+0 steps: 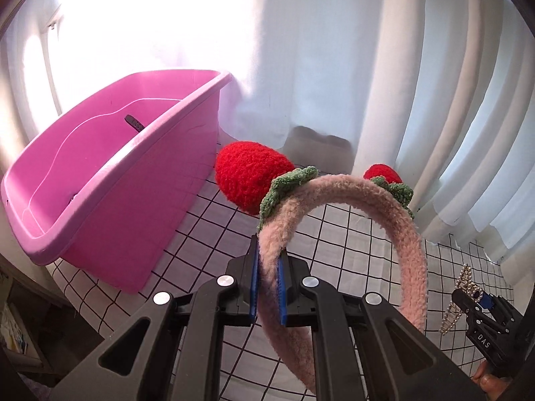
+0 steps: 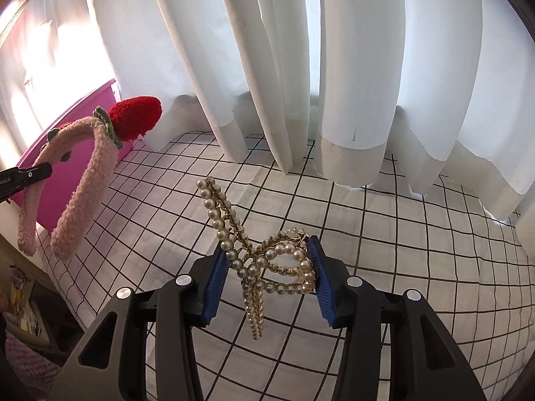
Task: Organize jewelry
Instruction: 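Carry the headband in the left gripper while the right gripper carries the clip to the tub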
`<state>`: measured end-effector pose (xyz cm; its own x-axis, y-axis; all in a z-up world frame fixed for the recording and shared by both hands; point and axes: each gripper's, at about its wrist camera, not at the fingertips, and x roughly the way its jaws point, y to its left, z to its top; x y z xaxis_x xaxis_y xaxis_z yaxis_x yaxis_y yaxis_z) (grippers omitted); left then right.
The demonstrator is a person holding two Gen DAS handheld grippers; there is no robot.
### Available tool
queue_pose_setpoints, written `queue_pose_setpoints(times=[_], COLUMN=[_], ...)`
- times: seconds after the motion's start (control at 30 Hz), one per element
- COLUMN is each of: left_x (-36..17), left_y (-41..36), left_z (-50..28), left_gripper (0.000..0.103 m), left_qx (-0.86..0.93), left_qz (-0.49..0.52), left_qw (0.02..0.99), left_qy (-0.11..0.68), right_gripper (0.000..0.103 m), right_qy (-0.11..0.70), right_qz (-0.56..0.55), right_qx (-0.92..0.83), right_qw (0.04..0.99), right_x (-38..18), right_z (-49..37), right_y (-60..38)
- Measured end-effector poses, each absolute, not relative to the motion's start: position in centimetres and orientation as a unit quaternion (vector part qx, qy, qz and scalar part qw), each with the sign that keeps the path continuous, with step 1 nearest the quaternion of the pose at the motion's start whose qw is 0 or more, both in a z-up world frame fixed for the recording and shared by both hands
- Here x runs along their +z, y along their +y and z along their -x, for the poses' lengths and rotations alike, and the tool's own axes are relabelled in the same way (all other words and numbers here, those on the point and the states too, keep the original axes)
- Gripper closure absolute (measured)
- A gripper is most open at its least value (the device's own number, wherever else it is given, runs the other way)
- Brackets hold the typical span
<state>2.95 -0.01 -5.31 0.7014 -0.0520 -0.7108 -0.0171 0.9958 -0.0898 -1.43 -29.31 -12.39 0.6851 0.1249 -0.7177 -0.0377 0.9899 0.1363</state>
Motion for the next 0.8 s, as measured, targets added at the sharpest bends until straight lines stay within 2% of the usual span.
queue_pose_setpoints(times=[0.43, 0.8], left_x=[1.0, 5.0], left_y=[3.2, 11.3], left_z=[0.8, 2.5], left_gripper=[0.093, 0.093], left_qx=[0.026, 0.094], left_qz=[0.075, 0.096], left_qw=[0.933, 0.939], left_qy=[0.352, 0.316], right_gripper=[0.058, 0.058], right_qy=[0.352, 0.313], right_qz=[-0.033, -0.007], right_qx=[0.09, 0.17], right_qw=[0.931, 0.934], right_x=[-5.3, 0.2], right_z=[2.8, -1.2], right_y=[-27.0, -19.2])
